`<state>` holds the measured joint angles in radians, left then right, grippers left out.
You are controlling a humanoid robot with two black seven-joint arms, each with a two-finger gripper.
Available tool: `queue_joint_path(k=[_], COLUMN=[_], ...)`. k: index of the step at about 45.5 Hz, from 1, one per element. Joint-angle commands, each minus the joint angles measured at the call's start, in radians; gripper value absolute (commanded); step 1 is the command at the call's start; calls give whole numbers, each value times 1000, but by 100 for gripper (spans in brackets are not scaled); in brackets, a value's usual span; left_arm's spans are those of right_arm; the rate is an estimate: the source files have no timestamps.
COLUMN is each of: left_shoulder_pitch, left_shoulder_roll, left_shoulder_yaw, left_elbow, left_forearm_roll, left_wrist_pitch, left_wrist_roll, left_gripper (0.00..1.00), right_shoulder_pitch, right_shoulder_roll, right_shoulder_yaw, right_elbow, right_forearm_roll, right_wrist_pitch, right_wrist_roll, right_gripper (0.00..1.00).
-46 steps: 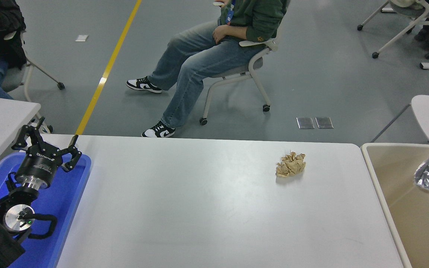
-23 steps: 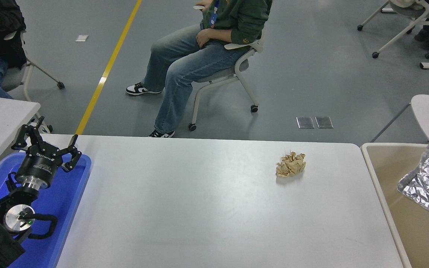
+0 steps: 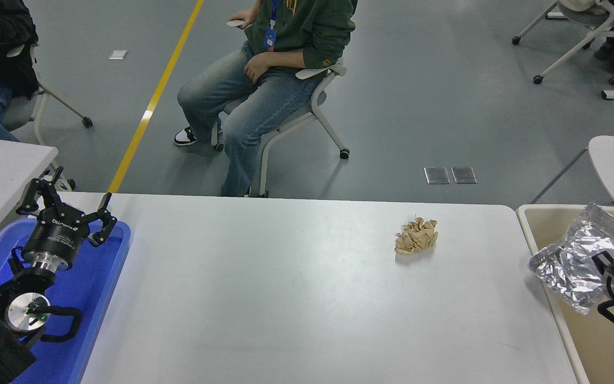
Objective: Clean the table surface
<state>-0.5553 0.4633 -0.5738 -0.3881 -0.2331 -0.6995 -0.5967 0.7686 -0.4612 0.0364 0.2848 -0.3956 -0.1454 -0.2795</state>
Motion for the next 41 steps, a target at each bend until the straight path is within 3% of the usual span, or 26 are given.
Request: queue_joint_path(k=[1,5,6,9,11,13,41], left_shoulder_pitch=[0,0,0,0,0,0,0], left_shoulder_roll=[0,0,0,0,0,0,0], left_shoulder_yaw=[2,0,2,2,2,2,2], left_elbow=[0,0,0,0,0,0,0], left_forearm_roll=[0,0,0,0,0,0,0], left_wrist_pitch=[0,0,0,0,0,0,0], left_wrist_roll=[0,0,0,0,0,0,0], left_gripper=[100,100,100,100,100,100,100], right_shoulder_pitch=[-15,-15,-15,-14,-12,-11,0], right_shoulder_roll=[16,15,15,12,10,7,-19], right_shoulder_yaw=[72,76,77,80,86,94,131], right_elbow=[-32,-42,-45,-50,-50,-50,-33], right_forearm_roll=[1,1,1,1,1,1,144], right_wrist_pitch=[-36,-37,-36,-37,-39,-39,-29], right_wrist_roll=[0,0,0,-1,-1,-1,-3], right_gripper=[0,0,5,35,61,100,100])
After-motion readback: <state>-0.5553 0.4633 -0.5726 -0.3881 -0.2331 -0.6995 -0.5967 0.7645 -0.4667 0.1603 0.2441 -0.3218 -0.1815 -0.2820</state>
